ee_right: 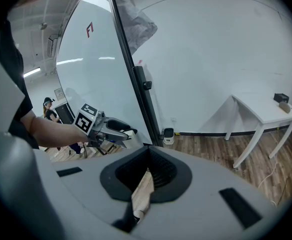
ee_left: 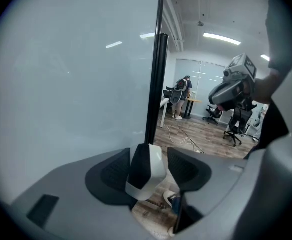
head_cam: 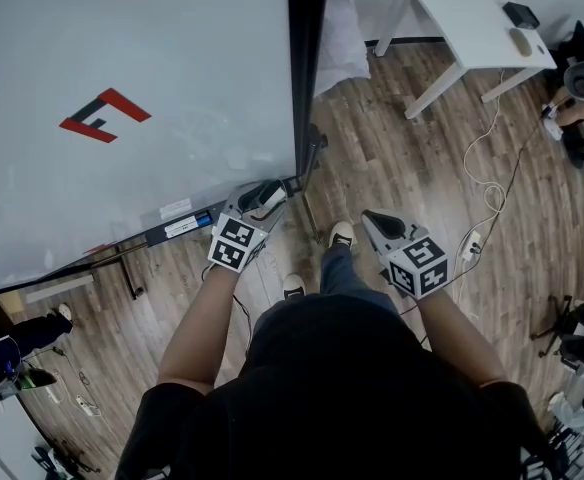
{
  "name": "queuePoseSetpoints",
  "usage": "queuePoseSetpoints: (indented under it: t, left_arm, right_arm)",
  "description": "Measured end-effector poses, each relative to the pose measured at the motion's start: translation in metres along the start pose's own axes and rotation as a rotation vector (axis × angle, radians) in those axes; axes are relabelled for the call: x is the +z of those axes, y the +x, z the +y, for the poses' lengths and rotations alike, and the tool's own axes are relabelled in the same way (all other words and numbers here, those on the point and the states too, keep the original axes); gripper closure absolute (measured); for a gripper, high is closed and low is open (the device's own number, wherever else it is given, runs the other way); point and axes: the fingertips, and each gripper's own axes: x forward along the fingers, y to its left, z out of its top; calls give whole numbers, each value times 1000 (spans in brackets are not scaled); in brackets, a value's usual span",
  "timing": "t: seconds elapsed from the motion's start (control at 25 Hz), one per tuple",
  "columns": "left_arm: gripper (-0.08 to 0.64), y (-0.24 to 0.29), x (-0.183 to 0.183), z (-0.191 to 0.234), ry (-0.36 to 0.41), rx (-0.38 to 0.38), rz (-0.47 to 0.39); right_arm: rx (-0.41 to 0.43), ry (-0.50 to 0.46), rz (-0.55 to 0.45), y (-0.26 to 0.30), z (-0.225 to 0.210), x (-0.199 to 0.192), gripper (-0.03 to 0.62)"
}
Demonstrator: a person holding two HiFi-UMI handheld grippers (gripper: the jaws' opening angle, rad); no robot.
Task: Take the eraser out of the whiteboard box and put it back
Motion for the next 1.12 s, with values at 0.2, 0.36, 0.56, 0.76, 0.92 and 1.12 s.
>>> queuePoseSetpoints:
  t: [0.2,0.36,0.56,0.76,0.92,1.12]
  left_arm:
    - [318,4,-2,-1,9,-7,15]
    - [319,6,-4,-1,18,-10,21]
    - [321,6,-5,0,-7,-22,14]
    - [357,6,-5,2,-22,-18,11]
    - [376,7,-4,2,-18,-13,7]
    - [390,6,-4,3,-24,-5,-4]
  right_arm:
    - [1,-4,3,2,-1,1,598]
    - [1,-5,6,1,-2,0,598]
    - [3,-5,10,2,-2,-2,598]
    - [7,-9,12,2,1,-3,598]
    - [8,-7,10,2,1,-3,598]
    - [14,-9,10,1,3,-4,598]
